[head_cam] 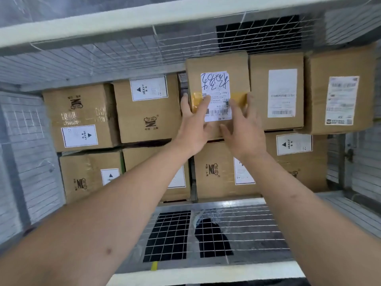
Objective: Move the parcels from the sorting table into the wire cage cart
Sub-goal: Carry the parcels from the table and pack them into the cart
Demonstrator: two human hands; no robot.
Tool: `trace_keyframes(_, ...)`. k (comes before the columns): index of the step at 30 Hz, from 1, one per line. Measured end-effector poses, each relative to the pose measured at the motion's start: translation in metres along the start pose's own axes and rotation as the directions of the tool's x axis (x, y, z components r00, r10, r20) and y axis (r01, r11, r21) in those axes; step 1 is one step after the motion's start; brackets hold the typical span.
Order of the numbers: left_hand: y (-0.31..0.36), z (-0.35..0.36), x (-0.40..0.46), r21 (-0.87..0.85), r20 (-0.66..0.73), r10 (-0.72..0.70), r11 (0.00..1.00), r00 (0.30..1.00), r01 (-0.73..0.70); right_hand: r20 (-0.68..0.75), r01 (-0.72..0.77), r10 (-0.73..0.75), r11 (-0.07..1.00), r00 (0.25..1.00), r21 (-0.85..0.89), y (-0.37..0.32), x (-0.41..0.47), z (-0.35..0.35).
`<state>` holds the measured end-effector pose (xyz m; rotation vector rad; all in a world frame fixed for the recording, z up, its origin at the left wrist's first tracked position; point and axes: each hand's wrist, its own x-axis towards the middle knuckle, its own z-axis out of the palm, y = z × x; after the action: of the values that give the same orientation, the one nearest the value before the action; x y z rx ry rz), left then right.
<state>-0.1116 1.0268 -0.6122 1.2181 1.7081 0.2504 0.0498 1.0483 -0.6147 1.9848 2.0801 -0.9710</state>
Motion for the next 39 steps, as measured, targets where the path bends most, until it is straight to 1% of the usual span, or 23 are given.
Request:
trace_keyframes(2, -0.008, 0.007, 0.006, 0.162, -0.023, 0.087, 0.983, 0.996, -0.082, 0.026, 0.021, -0.02, 0.998, 0.999, -0.054, 0.001, 0.002, 0.0)
trace_keyframes(4, -0.014, 0.01, 0.01, 0.375, -0.021, 0.182, 0.913, 0.983, -0.161, 0.045, 0.029, -0.026, 0.997, 0.999, -0.077, 0.001, 0.001, 0.0)
trace_keyframes(6, -0.01, 0.004, 0.01, 0.511, 0.036, 0.204, 0.837, 0.978, -0.194, 0.069, 0.028, -0.021, 0.994, 0.997, -0.103, 0.0, 0.0, -0.002)
trace_keyframes(8, -0.002, -0.005, 0.009, 0.57, 0.085, 0.184, 0.798, 0.979, -0.199, 0.096, 0.018, -0.008, 0.995, 0.995, -0.101, -0.004, -0.001, -0.007)
trace_keyframes(11, 0.012, -0.02, 0.001, 0.596, 0.145, 0.163, 0.773, 0.976, -0.217, 0.117, 0.013, -0.007, 0.998, 0.993, -0.057, -0.014, -0.007, -0.022)
trace_keyframes(14, 0.028, -0.038, -0.018, 0.588, 0.189, 0.143, 0.776, 0.972, -0.228, 0.094, 0.039, -0.036, 0.999, 0.995, -0.033, -0.026, -0.021, -0.046)
trace_keyframes(16, 0.041, -0.051, -0.037, 0.602, 0.198, 0.161, 0.759, 0.967, -0.249, 0.077, 0.057, -0.055, 0.998, 0.995, -0.027, -0.034, -0.036, -0.064)
trace_keyframes(20, 0.069, -0.08, -0.082, 0.631, 0.178, 0.223, 0.721, 0.958, -0.285, 0.029, 0.12, -0.119, 0.993, 0.992, -0.019, -0.048, -0.076, -0.105)
trace_keyframes(25, 0.108, -0.114, -0.142, 0.67, 0.171, 0.272, 0.673, 0.947, -0.315, 0.002, 0.204, -0.204, 0.978, 0.979, -0.053, -0.066, -0.135, -0.16)
trace_keyframes(30, 0.157, -0.145, -0.203, 0.701, 0.148, 0.321, 0.634, 0.935, -0.328, -0.035, 0.232, -0.235, 0.97, 0.971, -0.08, -0.086, -0.196, -0.22)
trace_keyframes(33, 0.188, -0.159, -0.239, 0.72, 0.135, 0.382, 0.596, 0.914, -0.355, -0.079, 0.247, -0.254, 0.965, 0.964, -0.089, -0.097, -0.232, -0.255)
trace_keyframes(39, 0.243, -0.184, -0.304, 0.721, 0.122, 0.488, 0.555, 0.864, -0.416, -0.193, 0.25, -0.276, 0.957, 0.942, -0.149, -0.113, -0.311, -0.319)
